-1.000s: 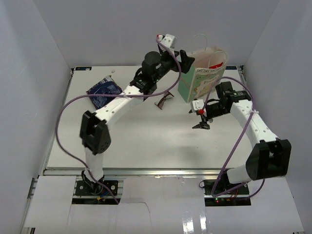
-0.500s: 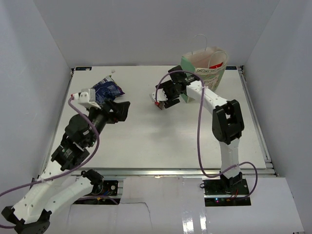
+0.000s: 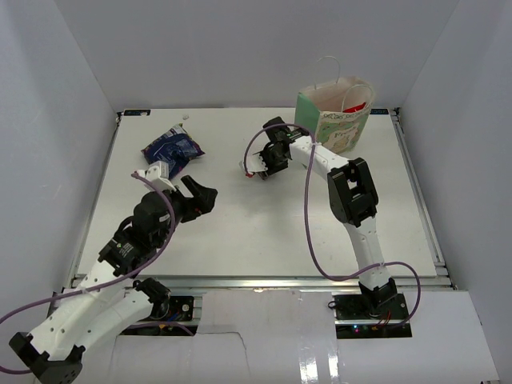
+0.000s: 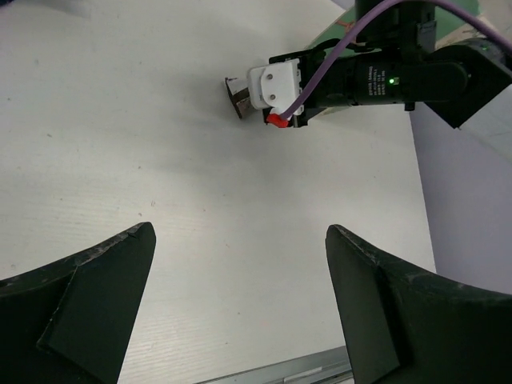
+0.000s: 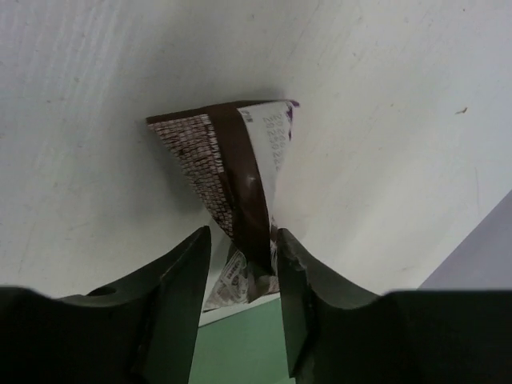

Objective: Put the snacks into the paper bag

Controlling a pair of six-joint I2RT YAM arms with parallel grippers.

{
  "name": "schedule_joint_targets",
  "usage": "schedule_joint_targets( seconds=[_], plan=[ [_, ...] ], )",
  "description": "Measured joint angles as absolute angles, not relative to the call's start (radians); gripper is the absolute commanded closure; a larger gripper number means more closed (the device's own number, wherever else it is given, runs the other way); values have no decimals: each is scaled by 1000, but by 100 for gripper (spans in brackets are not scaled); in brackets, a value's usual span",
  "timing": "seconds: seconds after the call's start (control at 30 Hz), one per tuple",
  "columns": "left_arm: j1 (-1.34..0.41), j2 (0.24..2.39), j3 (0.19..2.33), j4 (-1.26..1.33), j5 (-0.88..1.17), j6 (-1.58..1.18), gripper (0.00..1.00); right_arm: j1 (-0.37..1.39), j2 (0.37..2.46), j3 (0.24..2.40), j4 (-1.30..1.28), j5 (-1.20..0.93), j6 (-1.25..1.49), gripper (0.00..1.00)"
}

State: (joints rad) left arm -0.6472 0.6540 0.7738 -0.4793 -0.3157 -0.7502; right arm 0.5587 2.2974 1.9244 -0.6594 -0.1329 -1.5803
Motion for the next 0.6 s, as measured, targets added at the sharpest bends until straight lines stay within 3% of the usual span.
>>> schedule_joint_targets(
  seconds=[0.17, 0.6],
  plan=[
    [-647, 744, 785, -486, -308, -772, 2, 562, 2297, 1930, -695, -174, -1556, 76],
    [-647, 743, 783, -483, -305, -802, 2, 526, 2038, 1828, -757, -465, -1313, 87]
  ],
)
